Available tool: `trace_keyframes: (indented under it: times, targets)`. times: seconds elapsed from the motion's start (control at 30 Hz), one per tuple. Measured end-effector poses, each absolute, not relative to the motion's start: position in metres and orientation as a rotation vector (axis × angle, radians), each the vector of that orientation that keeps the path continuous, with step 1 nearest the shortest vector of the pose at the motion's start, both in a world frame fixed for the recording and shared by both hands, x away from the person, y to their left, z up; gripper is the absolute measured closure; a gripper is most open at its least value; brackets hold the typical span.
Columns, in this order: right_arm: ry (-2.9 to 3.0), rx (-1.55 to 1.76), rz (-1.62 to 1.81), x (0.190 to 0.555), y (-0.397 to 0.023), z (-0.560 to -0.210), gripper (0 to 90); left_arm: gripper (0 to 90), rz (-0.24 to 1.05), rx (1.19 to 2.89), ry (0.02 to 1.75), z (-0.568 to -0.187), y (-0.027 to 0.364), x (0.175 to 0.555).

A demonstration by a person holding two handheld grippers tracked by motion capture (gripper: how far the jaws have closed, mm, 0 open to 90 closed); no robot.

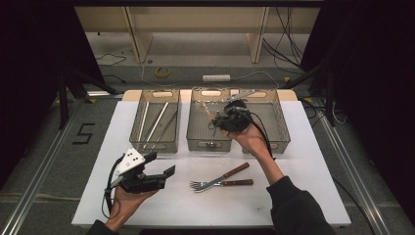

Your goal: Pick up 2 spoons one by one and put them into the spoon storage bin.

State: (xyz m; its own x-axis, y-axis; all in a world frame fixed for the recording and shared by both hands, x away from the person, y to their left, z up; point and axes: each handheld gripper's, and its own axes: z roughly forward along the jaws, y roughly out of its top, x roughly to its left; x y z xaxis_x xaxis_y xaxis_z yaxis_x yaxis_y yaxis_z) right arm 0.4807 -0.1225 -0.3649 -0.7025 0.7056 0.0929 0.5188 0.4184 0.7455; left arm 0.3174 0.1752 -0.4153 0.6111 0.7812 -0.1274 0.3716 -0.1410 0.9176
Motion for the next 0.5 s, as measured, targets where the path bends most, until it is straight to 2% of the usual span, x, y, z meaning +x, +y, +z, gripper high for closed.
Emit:
trace_keyframes:
  times: [0.5]
  targets:
    - [2.406,1.185,1.075,0.517,-0.106,-0.384,78.0,18.5,0.471,1.738,0.938,-0.415,0.175,0.316]
